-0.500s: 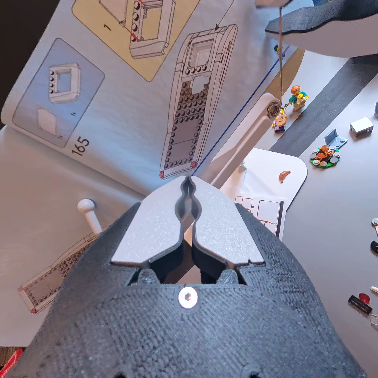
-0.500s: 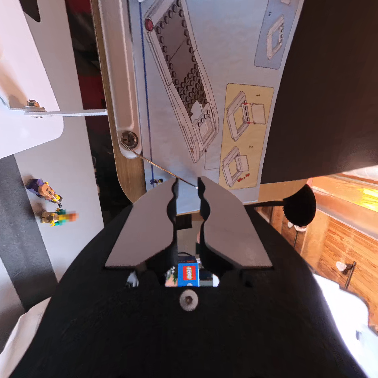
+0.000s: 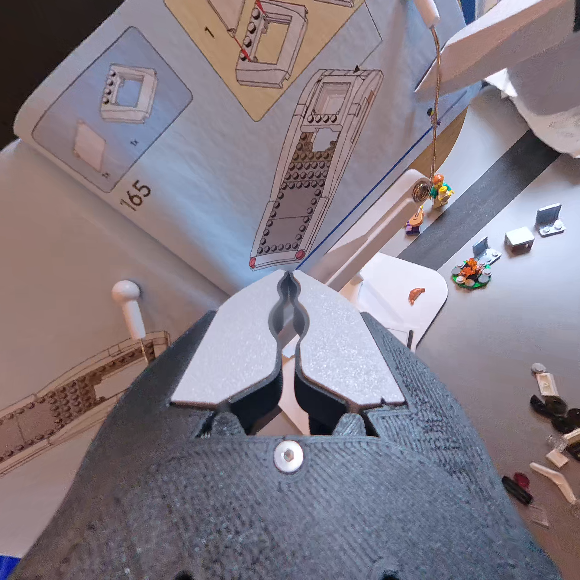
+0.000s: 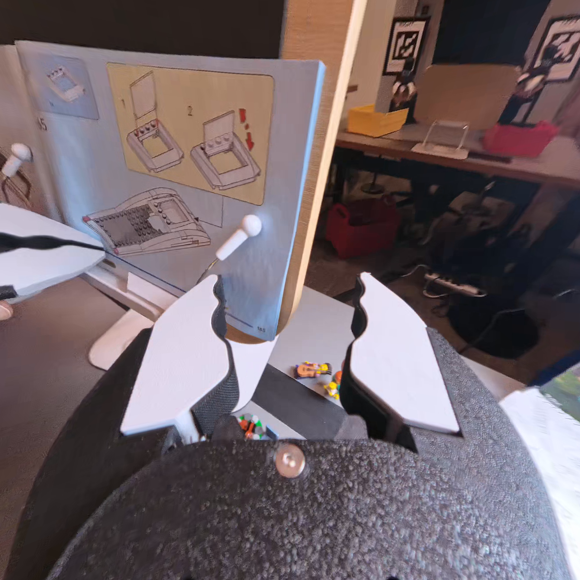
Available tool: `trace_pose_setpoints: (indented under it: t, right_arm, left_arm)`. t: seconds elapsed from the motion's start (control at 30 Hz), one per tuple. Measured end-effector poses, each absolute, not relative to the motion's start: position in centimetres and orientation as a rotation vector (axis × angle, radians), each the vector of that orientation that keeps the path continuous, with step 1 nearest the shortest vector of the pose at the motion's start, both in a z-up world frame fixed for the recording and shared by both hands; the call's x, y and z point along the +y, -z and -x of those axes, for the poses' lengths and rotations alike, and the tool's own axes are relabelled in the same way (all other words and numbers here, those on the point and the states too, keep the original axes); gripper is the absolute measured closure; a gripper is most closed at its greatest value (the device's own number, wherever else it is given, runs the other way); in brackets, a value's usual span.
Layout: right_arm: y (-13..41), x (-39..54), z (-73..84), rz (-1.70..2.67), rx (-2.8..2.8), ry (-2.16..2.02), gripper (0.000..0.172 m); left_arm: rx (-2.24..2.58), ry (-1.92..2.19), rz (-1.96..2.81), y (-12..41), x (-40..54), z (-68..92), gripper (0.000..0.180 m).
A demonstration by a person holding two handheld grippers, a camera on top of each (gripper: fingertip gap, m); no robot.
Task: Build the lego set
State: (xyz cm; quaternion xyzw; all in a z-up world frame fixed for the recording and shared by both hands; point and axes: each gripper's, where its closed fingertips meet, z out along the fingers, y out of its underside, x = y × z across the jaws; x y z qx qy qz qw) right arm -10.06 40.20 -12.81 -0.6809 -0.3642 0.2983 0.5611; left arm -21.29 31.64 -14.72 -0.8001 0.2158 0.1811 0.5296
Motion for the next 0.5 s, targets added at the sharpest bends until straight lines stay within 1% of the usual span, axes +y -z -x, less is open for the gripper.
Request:
trace_pose_setpoints:
  t: [0.03,0.1,0.17,0.33,0.5]
  right_arm:
    - [13.0,40.2,10.4,1.618,-0.862,-0.768,0.095]
    - [12.9,39.7,11.2,1.619,-0.879,-0.91,0.111]
    - [12.8,39.3,11.6,1.606,-0.887,-0.947,0.124]
    - [12.9,39.3,11.3,1.651,-0.86,-0.943,0.123]
    - [12.0,37.6,7.6,1.674,-0.77,-0.876,0.118]
  left_arm:
    - [0.481,-0.392,1.903,14.7,31.6,21.3,0.18]
    - [0.406,-0.3,1.874,14.5,31.5,21.3,0.18]
    - [0.346,-0.221,1.84,14.3,31.2,21.3,0.18]
    - [0.229,-0.161,1.749,13.4,29.8,21.9,0.18]
    - [0.076,-0.118,1.637,11.7,27.1,24.5,0.18]
